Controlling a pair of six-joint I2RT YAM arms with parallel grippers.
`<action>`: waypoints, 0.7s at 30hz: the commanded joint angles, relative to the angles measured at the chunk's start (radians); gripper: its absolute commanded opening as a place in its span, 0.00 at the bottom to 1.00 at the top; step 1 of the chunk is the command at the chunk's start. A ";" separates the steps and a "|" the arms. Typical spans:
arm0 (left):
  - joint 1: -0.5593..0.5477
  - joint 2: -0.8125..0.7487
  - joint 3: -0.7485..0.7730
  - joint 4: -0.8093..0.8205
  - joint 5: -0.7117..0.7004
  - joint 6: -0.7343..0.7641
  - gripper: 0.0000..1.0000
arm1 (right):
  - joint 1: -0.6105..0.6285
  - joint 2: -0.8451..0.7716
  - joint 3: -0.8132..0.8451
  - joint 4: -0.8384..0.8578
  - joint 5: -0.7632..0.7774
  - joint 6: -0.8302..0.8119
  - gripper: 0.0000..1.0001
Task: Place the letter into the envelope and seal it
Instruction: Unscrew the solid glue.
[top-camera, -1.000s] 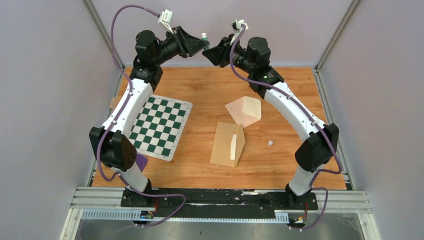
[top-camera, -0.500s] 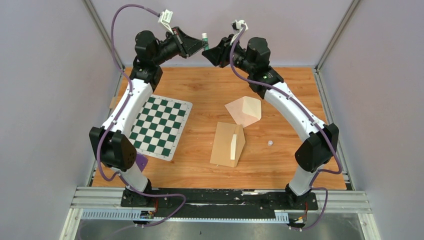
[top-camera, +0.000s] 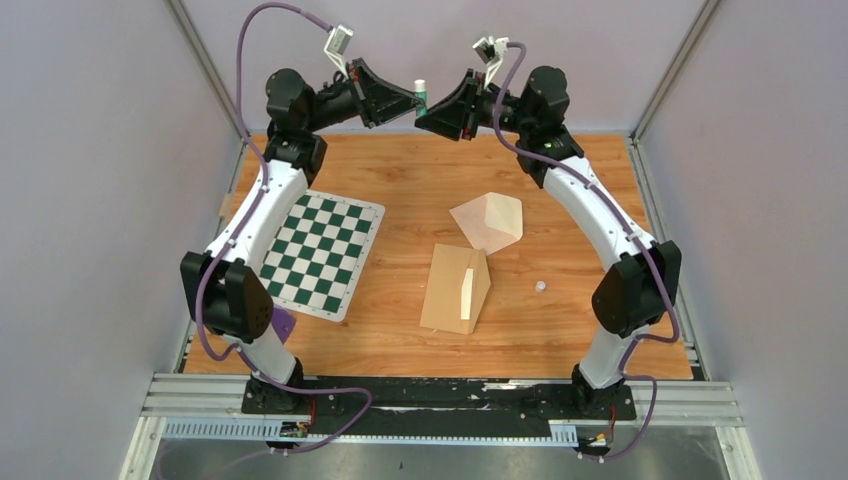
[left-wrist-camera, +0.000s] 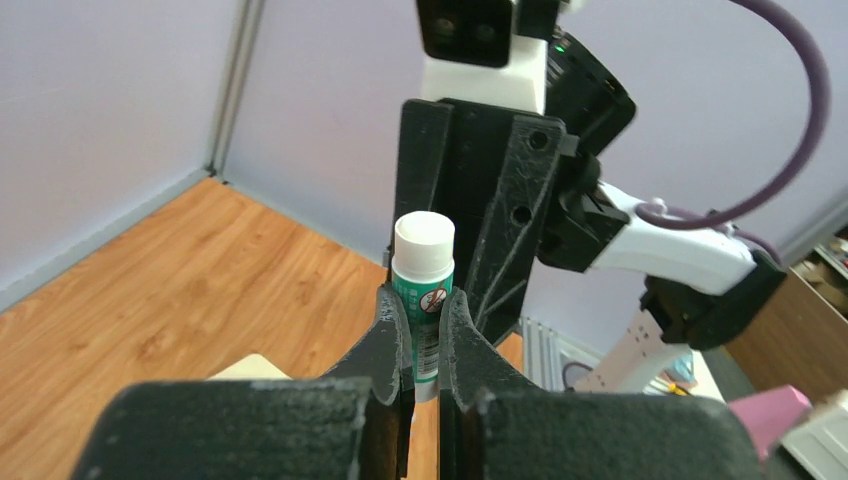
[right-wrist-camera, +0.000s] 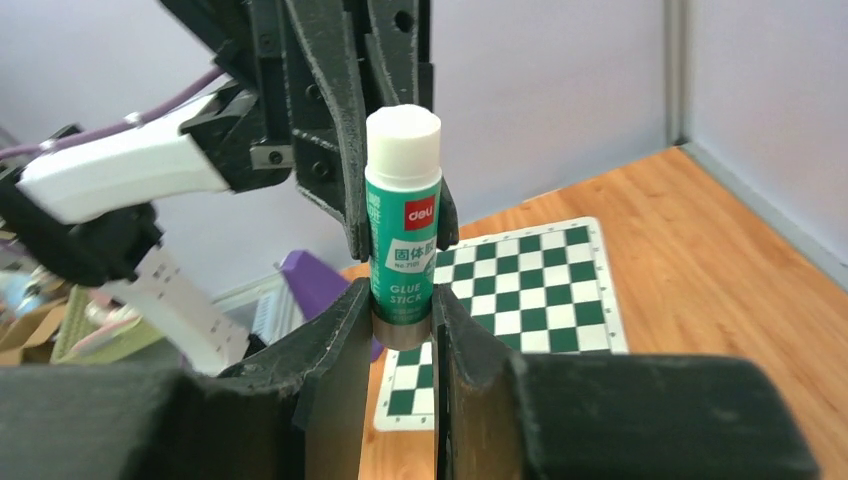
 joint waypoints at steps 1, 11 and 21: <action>0.021 -0.005 -0.029 0.112 0.092 -0.029 0.00 | -0.007 0.018 0.009 0.141 -0.282 0.105 0.00; 0.022 -0.012 -0.015 0.012 0.021 0.047 0.00 | -0.014 -0.024 -0.014 0.043 -0.142 0.036 0.38; 0.021 -0.055 -0.032 -0.136 -0.160 0.112 0.00 | 0.055 -0.154 -0.078 -0.171 0.229 -0.289 0.64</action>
